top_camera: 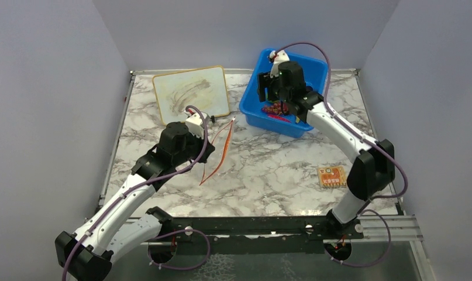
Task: Place the food in the zip-top bag and seal the zipper
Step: Pick up the fake vegetable from the bin, then place the fake vegetable in the zipper food storage bag.
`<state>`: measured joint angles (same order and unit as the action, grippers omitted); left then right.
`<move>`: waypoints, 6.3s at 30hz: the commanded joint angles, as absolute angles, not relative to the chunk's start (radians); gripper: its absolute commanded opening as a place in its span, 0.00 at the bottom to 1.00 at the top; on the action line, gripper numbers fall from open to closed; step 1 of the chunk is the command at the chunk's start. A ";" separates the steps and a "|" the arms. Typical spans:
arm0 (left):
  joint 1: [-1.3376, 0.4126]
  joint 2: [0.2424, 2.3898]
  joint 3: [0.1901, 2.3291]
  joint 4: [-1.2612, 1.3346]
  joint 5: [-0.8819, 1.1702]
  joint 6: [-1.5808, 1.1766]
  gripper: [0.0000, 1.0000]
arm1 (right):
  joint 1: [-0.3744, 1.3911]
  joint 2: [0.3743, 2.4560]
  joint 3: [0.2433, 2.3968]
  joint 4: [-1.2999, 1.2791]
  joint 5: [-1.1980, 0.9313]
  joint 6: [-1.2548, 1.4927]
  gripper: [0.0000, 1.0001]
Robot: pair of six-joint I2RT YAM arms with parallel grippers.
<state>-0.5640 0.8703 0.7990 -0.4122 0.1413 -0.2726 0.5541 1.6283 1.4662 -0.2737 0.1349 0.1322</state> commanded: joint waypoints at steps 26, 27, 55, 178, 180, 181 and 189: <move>-0.555 0.809 0.773 -0.396 0.117 -0.256 0.00 | 0.344 2.278 1.937 -0.369 0.159 0.109 0.74; -0.556 0.807 0.773 -0.397 0.115 -0.256 0.00 | 0.342 2.288 1.943 -0.369 0.156 0.103 0.74; -0.555 0.782 0.767 -0.397 0.091 -0.258 0.00 | 0.337 2.212 1.854 -0.353 0.149 0.062 0.37; -0.556 0.945 0.687 -0.058 0.297 -0.652 0.00 | 0.707 1.374 0.772 0.269 -0.299 0.832 0.20; -0.556 0.939 0.693 -0.064 0.296 -0.651 0.00 | 0.707 1.374 0.769 0.263 -0.293 0.827 0.20; -0.555 0.934 0.696 -0.066 0.295 -0.650 0.00 | 0.708 1.374 0.771 0.258 -0.288 0.823 0.20; -0.555 0.905 0.700 -0.050 0.310 -0.632 0.00 | 0.708 1.384 0.781 0.210 -0.260 0.805 0.19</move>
